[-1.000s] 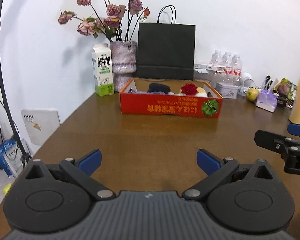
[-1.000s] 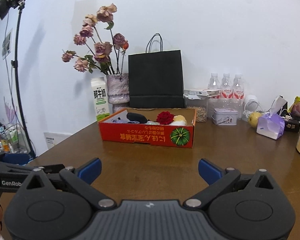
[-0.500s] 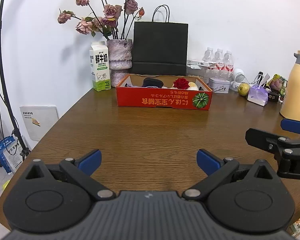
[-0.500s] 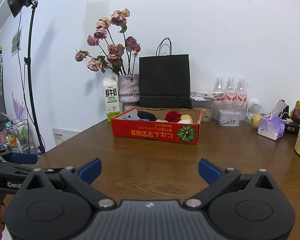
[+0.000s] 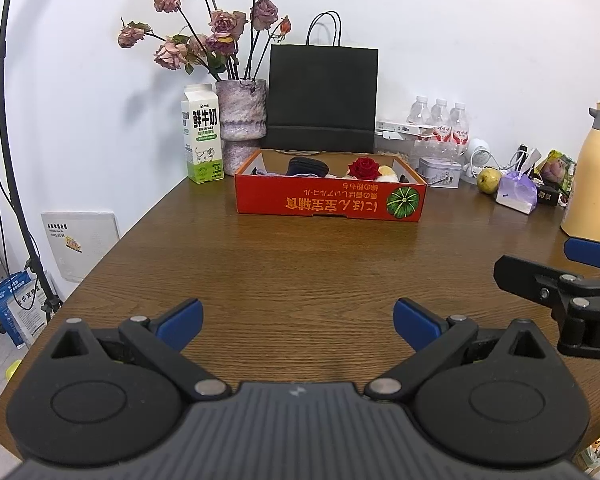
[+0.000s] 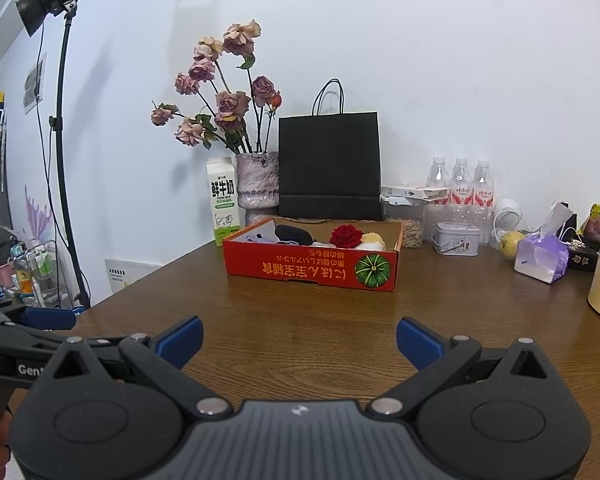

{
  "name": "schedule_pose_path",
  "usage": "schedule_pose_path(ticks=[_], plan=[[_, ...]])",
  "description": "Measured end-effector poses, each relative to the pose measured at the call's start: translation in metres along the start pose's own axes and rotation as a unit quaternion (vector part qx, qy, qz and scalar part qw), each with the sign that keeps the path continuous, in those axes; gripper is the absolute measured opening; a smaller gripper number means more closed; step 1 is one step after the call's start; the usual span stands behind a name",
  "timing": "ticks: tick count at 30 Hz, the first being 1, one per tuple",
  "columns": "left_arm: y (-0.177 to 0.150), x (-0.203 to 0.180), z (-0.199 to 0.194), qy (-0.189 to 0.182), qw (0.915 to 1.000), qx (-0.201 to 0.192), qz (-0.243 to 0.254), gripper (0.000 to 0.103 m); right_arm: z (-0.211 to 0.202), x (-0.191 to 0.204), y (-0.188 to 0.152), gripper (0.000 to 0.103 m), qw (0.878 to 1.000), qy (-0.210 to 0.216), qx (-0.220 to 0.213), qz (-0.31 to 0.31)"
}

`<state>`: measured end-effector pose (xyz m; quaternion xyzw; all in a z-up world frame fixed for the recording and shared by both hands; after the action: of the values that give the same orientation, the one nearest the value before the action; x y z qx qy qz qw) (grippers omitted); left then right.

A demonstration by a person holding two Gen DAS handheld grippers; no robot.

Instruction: Organize objects

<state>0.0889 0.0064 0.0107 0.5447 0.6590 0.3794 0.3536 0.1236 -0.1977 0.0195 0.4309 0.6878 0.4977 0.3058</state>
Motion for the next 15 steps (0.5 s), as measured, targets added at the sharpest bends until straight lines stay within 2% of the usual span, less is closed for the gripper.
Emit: schedule_pose_path(ticks=[15], plan=[[0.0003,0.0024,-0.0021,0.001,1.0000,-0.001,-0.002,0.103,-0.0008,-0.0003,-0.0002,0.103,1.000,0.000,0.000,0.000]])
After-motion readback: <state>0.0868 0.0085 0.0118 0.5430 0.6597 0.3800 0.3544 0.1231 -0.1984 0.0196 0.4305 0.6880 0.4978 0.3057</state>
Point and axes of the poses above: each gripper's, at about its wrist camera, not at the fingertips, and z roughly the way its jaws point, x to its left, y to its top, the point moved 2 cm from there along z, roughly the way its jaws point, and after that the axes turned 3 degrees about -z, right-handed, at the moved point
